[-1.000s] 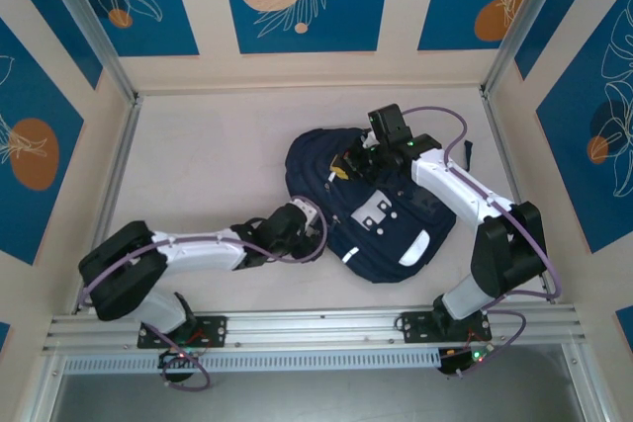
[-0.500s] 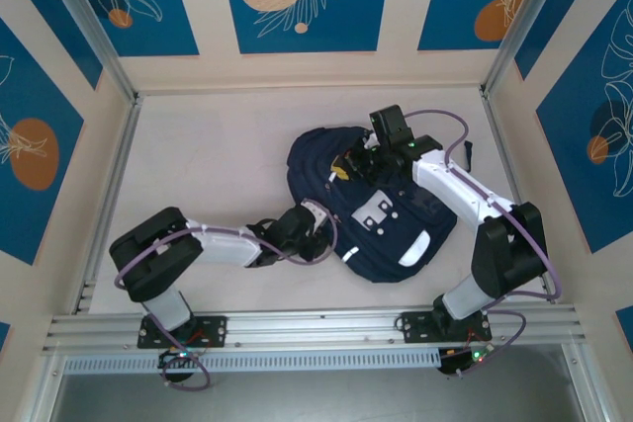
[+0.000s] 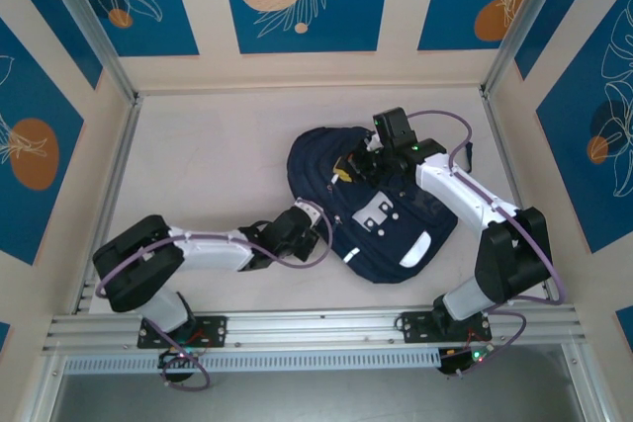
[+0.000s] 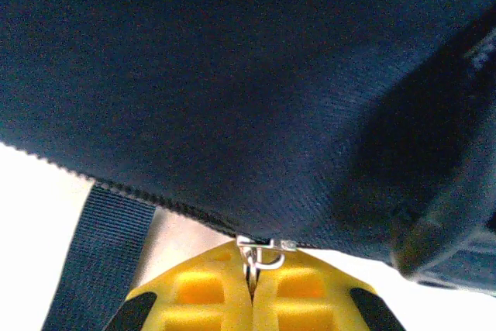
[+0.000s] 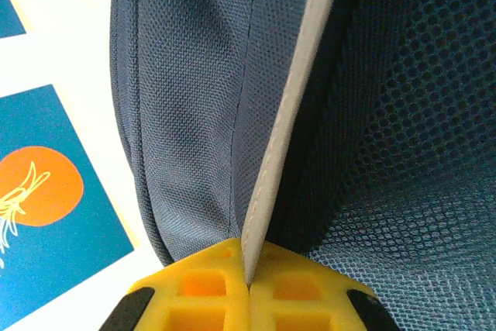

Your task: Pack books, pencil case, and school supplies into a backpack

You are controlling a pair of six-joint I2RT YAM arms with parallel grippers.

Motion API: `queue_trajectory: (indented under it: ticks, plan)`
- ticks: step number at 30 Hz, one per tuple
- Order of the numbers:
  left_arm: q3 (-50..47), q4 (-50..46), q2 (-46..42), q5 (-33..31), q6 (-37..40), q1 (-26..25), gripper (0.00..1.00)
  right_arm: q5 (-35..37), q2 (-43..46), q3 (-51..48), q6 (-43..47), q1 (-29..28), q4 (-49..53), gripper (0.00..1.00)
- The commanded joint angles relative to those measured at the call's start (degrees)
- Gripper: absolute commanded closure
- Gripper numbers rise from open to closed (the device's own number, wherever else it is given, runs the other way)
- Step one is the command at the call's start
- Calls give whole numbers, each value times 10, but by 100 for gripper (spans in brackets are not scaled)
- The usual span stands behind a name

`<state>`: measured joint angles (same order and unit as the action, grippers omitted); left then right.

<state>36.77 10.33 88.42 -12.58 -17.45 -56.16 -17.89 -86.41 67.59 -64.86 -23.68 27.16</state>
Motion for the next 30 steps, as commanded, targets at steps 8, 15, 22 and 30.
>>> queue_trajectory:
  ticks: [8,15,22,30]
  plan:
    - [-13,-101,-85,-36,-6,54,100,-10,1,-19,103,-41,92,100]
    - [-4,-167,-103,2,-39,107,100,50,-27,12,183,-84,189,100]
    - [8,-201,-130,65,-38,108,100,280,20,72,234,-135,328,52]
    - [-13,-225,-166,96,-35,108,100,142,112,-59,207,-222,286,90]
